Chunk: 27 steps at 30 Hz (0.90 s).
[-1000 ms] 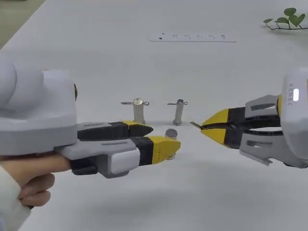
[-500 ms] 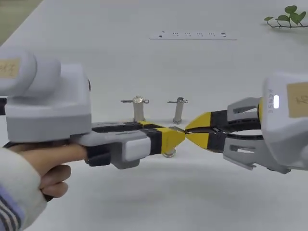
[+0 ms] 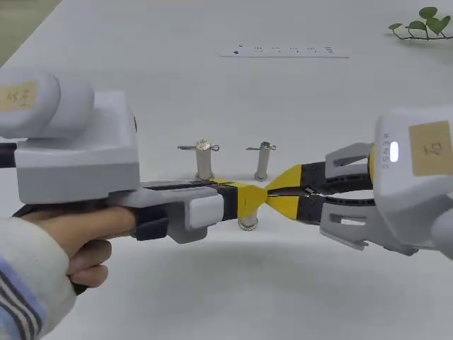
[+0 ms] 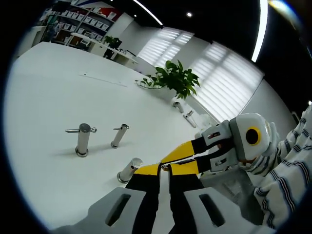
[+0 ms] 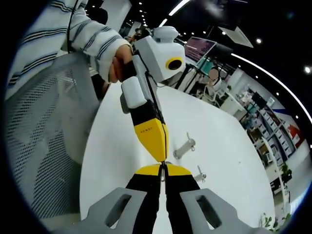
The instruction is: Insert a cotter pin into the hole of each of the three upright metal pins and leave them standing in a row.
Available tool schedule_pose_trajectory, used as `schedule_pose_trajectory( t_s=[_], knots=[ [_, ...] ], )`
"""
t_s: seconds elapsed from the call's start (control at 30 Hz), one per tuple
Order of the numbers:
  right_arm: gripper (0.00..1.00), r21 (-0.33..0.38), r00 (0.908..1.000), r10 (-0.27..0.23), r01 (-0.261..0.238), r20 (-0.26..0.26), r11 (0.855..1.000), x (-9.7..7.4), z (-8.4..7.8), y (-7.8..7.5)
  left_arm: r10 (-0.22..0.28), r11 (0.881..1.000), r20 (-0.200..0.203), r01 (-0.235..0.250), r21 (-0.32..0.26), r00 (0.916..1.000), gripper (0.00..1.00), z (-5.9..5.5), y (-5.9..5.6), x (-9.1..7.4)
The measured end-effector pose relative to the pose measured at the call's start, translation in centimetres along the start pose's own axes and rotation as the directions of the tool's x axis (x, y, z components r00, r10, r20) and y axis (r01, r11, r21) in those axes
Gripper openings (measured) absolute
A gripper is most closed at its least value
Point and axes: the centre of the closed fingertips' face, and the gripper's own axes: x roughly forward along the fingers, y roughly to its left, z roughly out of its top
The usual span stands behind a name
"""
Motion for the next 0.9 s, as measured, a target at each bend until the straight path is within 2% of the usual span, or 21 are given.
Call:
schedule_pose_trajectory(
  t_s=[0.43, 0.77, 0.9],
  knots=[
    [0.02, -0.061, 0.9998, 0.017, -0.017, -0.013, 0.998, 0.12, -0.05, 0.02, 0.002, 1.000, -0.025, -0.003, -0.030, 0.9997, 0.03, -0.31, -0.01, -0.01],
    [0.02, -0.087, 0.9997, 0.013, -0.014, -0.020, 0.996, 0.16, -0.10, -0.12, 0.000, 0.999, -0.018, -0.001, -0.044, 0.9998, 0.04, -0.21, -0.10, -0.08],
    [0.02, -0.089, 0.9998, 0.009, -0.010, -0.016, 0.996, 0.10, 0.07, -0.16, -0.005, 0.997, 0.004, 0.006, -0.082, 1.0000, 0.04, 0.11, 0.04, -0.19]
  ],
)
